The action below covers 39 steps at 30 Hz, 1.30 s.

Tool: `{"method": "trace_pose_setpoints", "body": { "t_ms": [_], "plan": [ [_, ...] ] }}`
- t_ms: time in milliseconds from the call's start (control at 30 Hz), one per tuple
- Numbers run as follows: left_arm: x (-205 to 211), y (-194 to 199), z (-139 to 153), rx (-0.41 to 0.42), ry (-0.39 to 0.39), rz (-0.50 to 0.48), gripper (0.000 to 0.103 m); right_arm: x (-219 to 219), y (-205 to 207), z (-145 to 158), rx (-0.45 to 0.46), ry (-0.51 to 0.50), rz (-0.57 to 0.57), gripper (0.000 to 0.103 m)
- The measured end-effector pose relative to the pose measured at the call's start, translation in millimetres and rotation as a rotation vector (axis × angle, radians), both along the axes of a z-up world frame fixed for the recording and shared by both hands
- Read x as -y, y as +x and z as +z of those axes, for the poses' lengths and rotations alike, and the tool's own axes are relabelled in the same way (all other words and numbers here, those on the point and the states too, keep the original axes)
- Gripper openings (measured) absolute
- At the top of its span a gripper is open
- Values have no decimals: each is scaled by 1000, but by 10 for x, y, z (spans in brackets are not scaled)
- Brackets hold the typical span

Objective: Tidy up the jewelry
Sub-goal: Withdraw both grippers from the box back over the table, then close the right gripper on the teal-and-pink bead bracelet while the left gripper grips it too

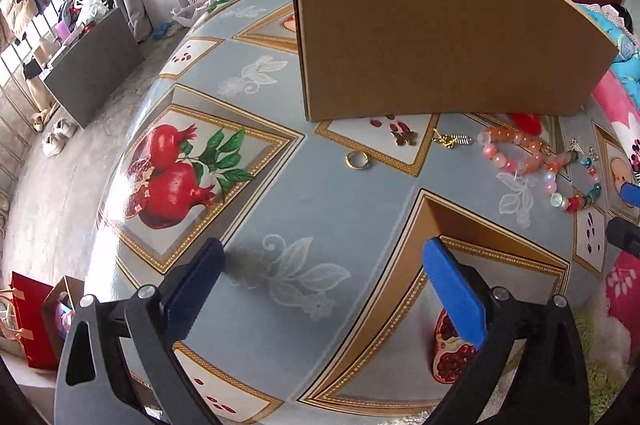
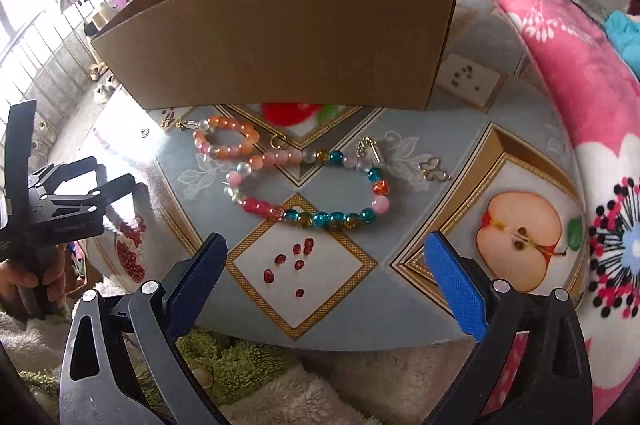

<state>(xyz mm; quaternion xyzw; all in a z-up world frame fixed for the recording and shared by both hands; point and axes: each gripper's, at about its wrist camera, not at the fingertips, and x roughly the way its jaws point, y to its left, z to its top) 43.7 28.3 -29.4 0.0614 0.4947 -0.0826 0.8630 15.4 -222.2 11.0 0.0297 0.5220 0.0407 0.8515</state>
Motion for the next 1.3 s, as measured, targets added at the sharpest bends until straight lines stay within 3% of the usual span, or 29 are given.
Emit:
{"method": "trace_pose_setpoints", "body": {
  "t_ms": [233,633,833,933,1067,1200,1300],
  "plan": [
    [10,-17,-20,-12,-1,7,99,-55,87,-260,-36,-121,-11,95],
    [22,-101,43,50,-1,-31,99,62,-46,-209,2,-81,-28,95],
    [272,-257,329,137,-185,-219,97,223,-80,75,110,61,-61,93],
    [532,-230,366,107,-241,-309,84,294,-7,90,108,115,-84,80],
    [851,-165,335,23,-308,-403,58,380,60,46,91,150,-108,63],
    [1062,-128,281,-25,-306,-455,41,465,106,-11,74,172,-122,48],
    [1131,-65,232,-63,-297,-456,30,503,153,-61,60,172,-126,43]
  ]
}}
